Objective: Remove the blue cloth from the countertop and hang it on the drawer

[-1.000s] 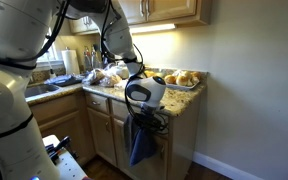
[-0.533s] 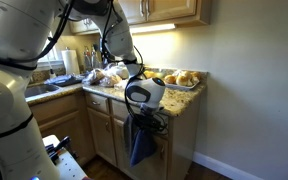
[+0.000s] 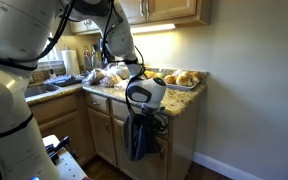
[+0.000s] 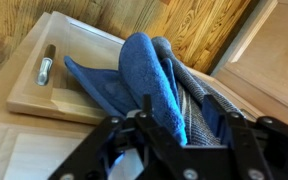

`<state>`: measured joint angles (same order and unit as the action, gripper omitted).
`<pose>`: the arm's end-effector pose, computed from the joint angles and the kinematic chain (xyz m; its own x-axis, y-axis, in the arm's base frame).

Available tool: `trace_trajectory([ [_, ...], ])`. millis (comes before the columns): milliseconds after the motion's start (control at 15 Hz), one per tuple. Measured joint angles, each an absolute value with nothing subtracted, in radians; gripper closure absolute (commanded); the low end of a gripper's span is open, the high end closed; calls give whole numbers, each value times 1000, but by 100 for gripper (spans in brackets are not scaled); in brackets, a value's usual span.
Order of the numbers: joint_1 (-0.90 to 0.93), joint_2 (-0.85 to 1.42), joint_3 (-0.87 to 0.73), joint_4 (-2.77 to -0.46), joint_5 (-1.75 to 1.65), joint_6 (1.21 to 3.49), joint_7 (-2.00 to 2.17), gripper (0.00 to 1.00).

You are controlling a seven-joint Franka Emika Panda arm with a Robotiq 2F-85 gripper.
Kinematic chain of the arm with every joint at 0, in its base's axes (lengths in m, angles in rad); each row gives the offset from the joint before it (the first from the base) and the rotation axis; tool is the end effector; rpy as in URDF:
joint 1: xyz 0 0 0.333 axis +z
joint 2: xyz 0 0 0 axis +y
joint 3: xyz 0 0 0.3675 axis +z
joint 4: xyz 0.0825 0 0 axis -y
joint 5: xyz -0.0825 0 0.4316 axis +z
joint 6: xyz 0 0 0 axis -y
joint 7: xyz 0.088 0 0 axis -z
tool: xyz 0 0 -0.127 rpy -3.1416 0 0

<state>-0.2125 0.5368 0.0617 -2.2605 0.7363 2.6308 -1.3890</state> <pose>0.5373 -0.0886 0.0874 0.8497 0.4881 0.1994 0.5271 -0.7948 -0.3007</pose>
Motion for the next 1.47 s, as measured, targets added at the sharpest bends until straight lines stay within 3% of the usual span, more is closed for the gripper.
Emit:
trace_trajectory([
  [200, -215, 537, 61, -2260, 733, 2631, -1388, 0],
  [733, -214, 489, 23, -2298, 536, 2519, -1144, 0],
  [1467, -211, 240, 8, -2418, 378, 2453, -948, 0],
])
